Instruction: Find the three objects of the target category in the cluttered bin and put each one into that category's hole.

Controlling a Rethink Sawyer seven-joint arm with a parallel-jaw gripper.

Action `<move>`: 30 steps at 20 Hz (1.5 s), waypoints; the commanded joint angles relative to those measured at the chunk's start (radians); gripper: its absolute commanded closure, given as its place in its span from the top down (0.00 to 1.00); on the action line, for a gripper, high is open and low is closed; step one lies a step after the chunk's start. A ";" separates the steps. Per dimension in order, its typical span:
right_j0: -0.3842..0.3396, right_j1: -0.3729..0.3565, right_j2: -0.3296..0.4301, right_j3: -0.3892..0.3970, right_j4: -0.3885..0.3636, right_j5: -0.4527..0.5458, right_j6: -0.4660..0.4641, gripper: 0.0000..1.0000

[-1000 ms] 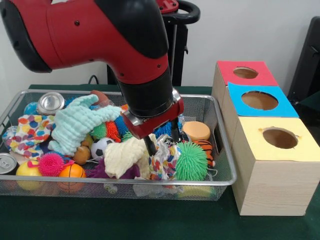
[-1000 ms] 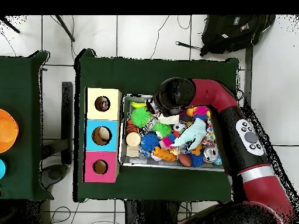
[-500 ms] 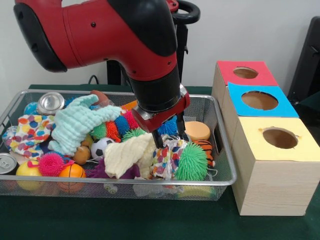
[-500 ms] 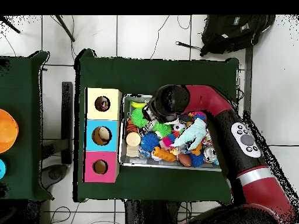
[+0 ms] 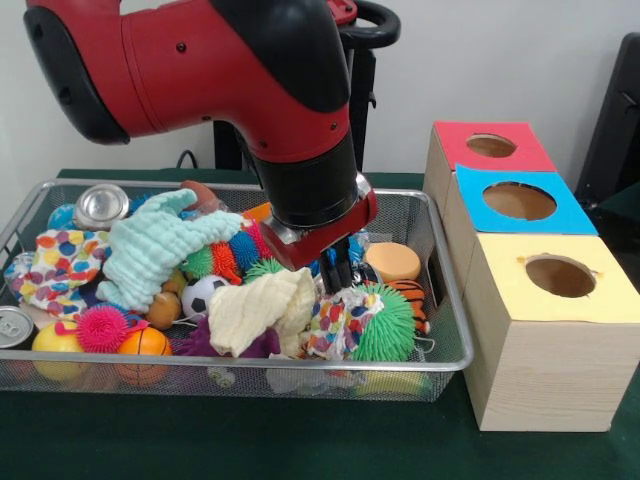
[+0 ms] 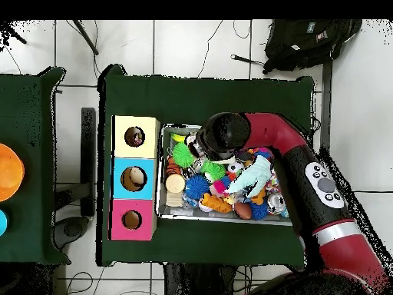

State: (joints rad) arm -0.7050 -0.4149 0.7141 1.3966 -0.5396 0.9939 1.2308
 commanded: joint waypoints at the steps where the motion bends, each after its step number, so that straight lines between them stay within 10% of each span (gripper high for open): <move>1: -0.024 0.020 -0.028 0.025 -0.030 -0.096 -0.038 0.00; 30: 0.069 -0.115 -0.113 0.038 0.069 0.070 0.081 0.00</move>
State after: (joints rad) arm -0.6675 -0.4960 0.6648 1.3993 -0.5087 0.9386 1.2308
